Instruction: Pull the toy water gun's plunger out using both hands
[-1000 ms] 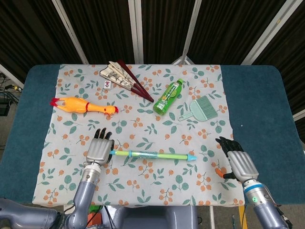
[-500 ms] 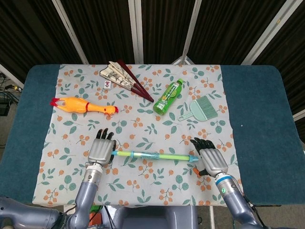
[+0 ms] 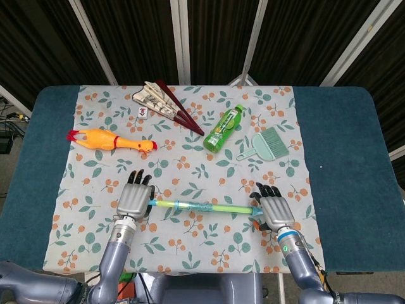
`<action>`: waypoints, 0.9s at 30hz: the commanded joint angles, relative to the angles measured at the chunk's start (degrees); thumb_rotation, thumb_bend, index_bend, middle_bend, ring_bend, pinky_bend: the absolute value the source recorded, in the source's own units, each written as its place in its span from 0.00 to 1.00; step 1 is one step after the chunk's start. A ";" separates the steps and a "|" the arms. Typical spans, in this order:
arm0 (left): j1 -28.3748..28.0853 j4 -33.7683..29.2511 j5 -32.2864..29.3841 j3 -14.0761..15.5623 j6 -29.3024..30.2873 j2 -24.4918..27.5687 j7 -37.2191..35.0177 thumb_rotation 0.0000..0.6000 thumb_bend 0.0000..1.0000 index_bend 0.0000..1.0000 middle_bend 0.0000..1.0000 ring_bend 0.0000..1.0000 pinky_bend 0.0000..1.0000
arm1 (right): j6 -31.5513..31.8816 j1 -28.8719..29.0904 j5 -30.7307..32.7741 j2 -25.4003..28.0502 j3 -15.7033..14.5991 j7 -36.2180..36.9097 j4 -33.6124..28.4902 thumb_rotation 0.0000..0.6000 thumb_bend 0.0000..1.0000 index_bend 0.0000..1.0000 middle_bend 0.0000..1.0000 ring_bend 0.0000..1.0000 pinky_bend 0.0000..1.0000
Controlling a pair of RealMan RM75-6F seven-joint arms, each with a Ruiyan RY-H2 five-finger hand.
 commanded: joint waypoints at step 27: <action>-0.32 -0.50 0.31 1.03 0.21 -0.75 -0.09 1.00 0.48 0.59 0.16 0.00 0.06 | 1.08 1.11 1.75 -4.03 -1.05 0.86 4.52 1.00 0.31 0.43 0.01 0.00 0.00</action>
